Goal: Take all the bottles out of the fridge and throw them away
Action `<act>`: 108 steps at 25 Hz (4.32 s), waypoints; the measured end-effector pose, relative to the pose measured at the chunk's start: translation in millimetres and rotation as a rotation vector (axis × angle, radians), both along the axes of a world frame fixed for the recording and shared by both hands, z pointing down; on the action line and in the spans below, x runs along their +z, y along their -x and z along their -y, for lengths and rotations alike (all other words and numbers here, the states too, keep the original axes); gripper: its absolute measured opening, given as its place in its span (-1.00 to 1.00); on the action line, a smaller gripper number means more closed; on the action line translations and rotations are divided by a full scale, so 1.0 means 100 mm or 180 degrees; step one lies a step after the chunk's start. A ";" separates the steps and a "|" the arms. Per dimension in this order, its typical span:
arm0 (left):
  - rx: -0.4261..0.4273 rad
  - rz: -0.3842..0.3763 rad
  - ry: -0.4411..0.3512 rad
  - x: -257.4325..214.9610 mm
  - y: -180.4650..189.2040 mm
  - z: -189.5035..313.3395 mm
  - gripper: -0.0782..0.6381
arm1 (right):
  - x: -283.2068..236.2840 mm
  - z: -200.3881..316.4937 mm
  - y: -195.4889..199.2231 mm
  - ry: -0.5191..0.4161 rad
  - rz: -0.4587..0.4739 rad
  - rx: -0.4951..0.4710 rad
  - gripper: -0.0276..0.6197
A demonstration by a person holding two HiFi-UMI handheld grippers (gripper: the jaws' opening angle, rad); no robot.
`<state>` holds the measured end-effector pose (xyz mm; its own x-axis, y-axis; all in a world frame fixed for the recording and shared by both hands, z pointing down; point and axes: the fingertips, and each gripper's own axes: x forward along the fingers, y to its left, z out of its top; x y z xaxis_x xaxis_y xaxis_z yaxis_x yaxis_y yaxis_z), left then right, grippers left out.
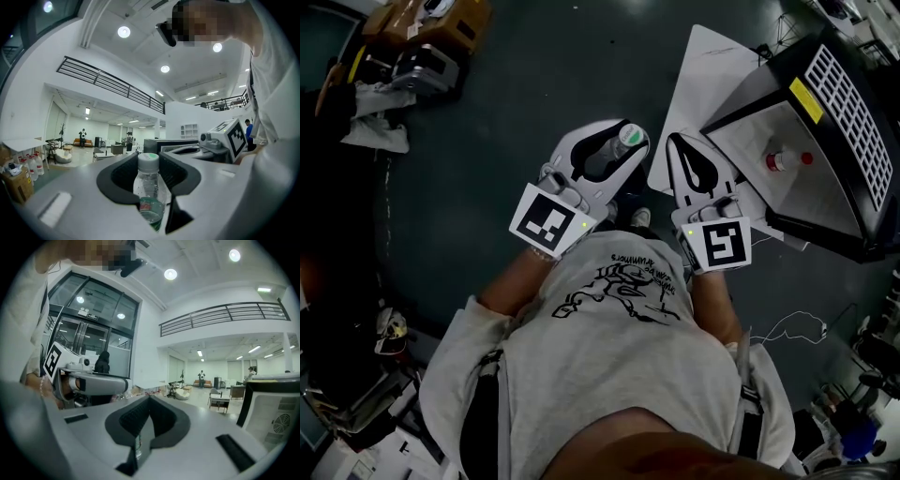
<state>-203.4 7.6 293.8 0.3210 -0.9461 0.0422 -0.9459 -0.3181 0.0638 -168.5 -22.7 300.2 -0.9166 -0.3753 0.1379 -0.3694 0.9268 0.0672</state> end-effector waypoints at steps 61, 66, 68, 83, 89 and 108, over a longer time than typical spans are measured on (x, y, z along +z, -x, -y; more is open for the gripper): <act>-0.0009 -0.0064 0.0445 1.41 -0.07 -0.12 -0.38 | 1.45 -0.19 -0.10 0.0262 -0.0441 -0.0095 -0.89; -0.0007 -0.0041 0.0454 1.58 -0.08 -0.12 -0.38 | 1.64 -0.20 -0.12 0.0307 -0.0473 -0.0094 -0.89; -0.0009 -0.0052 0.0479 1.65 -0.09 -0.12 -0.38 | 1.71 -0.22 -0.13 0.0350 -0.0489 -0.0085 -0.89; -0.0018 -0.0086 0.0623 2.13 -0.11 -0.18 -0.38 | 2.16 -0.29 -0.18 0.0510 -0.0641 -0.0088 -0.89; -0.0016 -0.0110 0.0679 2.35 -0.14 -0.21 -0.38 | 2.38 -0.34 -0.20 0.0590 -0.0677 -0.0104 -0.89; 0.0079 -0.0002 0.0764 3.11 -0.26 -0.20 -0.38 | 3.15 -0.41 -0.30 0.0827 -0.0759 -0.0097 -0.89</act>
<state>-177.9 27.8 604.4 0.3440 -0.9008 0.2649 -0.9380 -0.3167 0.1410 -138.4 18.1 614.9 -0.8573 -0.2726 0.4368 -0.3438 0.9346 -0.0914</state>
